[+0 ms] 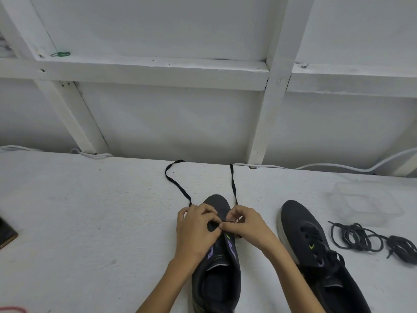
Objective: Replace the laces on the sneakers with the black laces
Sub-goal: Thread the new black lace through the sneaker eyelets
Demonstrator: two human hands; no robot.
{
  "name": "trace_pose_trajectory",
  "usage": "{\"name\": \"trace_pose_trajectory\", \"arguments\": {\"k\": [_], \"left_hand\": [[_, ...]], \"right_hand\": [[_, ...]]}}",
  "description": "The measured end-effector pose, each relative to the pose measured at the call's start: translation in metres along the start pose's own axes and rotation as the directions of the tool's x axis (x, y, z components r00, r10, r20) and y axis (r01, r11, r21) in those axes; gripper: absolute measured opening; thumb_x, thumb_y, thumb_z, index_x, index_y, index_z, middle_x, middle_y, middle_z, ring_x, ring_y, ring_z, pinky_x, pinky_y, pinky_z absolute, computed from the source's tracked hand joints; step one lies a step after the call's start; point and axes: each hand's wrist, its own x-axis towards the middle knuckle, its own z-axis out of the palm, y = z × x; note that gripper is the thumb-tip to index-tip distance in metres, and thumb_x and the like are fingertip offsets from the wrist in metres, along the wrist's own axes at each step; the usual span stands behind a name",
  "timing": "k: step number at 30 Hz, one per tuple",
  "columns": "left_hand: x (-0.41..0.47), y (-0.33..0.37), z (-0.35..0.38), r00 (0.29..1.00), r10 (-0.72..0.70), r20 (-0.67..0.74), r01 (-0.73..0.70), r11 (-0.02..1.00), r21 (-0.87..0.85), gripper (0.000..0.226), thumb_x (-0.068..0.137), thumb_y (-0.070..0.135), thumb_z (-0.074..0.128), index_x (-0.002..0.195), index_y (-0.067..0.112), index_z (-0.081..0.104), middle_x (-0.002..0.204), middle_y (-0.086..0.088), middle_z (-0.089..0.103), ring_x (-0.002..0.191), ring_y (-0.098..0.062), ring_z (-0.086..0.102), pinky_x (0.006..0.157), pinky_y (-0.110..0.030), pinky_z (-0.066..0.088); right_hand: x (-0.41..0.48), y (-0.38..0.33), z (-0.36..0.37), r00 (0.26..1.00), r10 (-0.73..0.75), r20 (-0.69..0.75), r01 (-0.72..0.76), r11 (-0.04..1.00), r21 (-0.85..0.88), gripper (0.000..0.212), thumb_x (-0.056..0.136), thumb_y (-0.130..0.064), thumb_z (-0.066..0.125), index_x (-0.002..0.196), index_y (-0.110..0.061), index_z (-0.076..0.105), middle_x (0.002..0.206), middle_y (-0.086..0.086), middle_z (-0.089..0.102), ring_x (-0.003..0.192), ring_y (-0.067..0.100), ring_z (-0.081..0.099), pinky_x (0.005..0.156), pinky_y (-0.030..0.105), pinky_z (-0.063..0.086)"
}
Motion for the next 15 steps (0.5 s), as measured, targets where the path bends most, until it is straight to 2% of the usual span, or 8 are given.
{"name": "trace_pose_trajectory", "arguments": {"k": [3,6,9,11,13,15], "left_hand": [[0.000,0.001,0.002,0.998,0.064,0.005,-0.064,0.998,0.001,0.030,0.074,0.051,0.051,0.078,0.029,0.070,0.096,0.020,0.062,0.090,-0.004,0.056,0.092,-0.028,0.035],[0.004,0.001,-0.004,0.992,0.105,0.069,-0.107,0.994,0.027,0.037,0.078,0.052,0.047,0.087,0.026,0.072,0.102,0.021,0.063,0.092,-0.004,0.057,0.086,-0.022,0.033],[0.007,-0.003,-0.011,0.986,0.101,0.132,-0.104,0.994,0.022,0.026,0.089,0.045,0.055,0.101,0.027,0.069,0.114,0.023,0.061,0.100,-0.001,0.056,0.081,-0.019,0.036],[0.010,-0.005,-0.016,0.984,0.060,0.167,-0.057,0.998,-0.020,0.020,0.092,0.042,0.057,0.103,0.028,0.067,0.113,0.022,0.063,0.101,-0.002,0.058,0.084,-0.024,0.044],[0.014,-0.007,-0.024,0.983,-0.023,0.182,0.041,0.994,-0.098,0.009,0.090,0.036,0.062,0.094,0.030,0.068,0.102,0.019,0.068,0.095,-0.004,0.062,0.086,-0.030,0.048],[0.017,-0.012,-0.029,0.973,-0.146,0.179,0.190,0.945,-0.266,0.007,0.088,0.026,0.067,0.083,0.030,0.070,0.091,0.016,0.072,0.088,-0.003,0.065,0.086,-0.028,0.050]], "right_hand": [[0.001,-0.003,0.001,0.999,0.034,-0.007,-0.034,0.999,-0.003,0.021,0.065,-0.028,0.073,0.082,-0.017,0.067,0.074,-0.003,0.062,0.063,0.011,0.055,0.065,0.032,0.050],[0.002,-0.004,0.002,0.999,0.050,-0.017,-0.050,0.999,0.017,0.020,0.065,-0.028,0.070,0.081,-0.016,0.067,0.072,-0.001,0.063,0.062,0.012,0.056,0.062,0.031,0.050],[0.000,-0.002,0.002,0.998,0.049,-0.042,-0.047,0.997,0.054,0.017,0.065,-0.027,0.071,0.078,-0.017,0.067,0.071,-0.003,0.064,0.062,0.013,0.056,0.059,0.028,0.050],[-0.001,-0.001,0.003,0.997,0.045,-0.063,-0.040,0.997,0.067,0.011,0.069,-0.023,0.072,0.077,-0.018,0.067,0.071,-0.004,0.064,0.063,0.012,0.056,0.060,0.027,0.049],[-0.002,-0.002,0.003,0.997,0.046,-0.069,-0.040,0.996,0.085,0.007,0.073,-0.019,0.072,0.077,-0.017,0.067,0.071,-0.004,0.063,0.062,0.012,0.056,0.059,0.025,0.049],[-0.004,-0.004,0.004,0.997,0.048,-0.061,-0.041,0.994,0.106,0.006,0.074,-0.017,0.071,0.079,-0.016,0.067,0.072,-0.003,0.064,0.063,0.012,0.056,0.060,0.025,0.049]]}}
